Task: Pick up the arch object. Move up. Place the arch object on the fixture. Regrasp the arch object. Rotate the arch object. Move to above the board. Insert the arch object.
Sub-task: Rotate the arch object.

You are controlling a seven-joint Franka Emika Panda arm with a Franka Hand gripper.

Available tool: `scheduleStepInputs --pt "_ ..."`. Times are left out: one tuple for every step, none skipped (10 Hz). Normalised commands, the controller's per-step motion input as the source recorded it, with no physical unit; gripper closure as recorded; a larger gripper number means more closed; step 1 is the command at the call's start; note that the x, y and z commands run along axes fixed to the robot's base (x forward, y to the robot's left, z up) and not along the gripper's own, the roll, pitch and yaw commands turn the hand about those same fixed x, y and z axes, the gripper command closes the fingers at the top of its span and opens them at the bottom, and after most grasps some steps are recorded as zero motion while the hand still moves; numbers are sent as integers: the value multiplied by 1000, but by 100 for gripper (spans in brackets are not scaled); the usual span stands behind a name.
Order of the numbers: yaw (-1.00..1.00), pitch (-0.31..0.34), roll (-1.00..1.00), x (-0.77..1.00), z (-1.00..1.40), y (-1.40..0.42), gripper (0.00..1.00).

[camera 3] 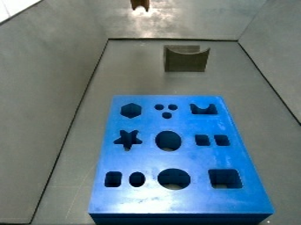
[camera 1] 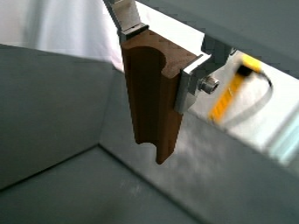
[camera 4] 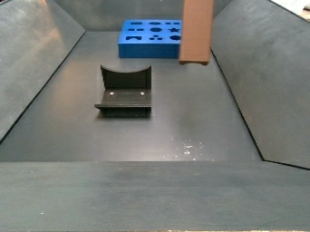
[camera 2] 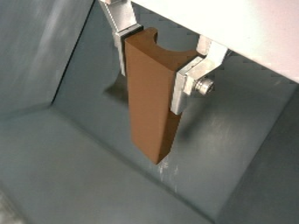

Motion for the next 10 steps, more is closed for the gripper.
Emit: scheduleStepInputs --pt "-1000 107 -924 7 1 24 100" --pt "-1000 160 -916 5 2 19 100" --pt "-1000 225 -914 -14 20 15 100" --pt "-1000 274 -918 -20 25 18 100" --pt "-1000 309 -922 -20 25 23 100" --pt "-1000 402 -946 -8 24 15 100" --pt "-1000 444 -963 -4 22 17 100" --pt "-892 492 -900 19 25 17 100" --pt "-725 462 -745 25 27 13 100" --pt "-411 373 -465 61 28 14 100"
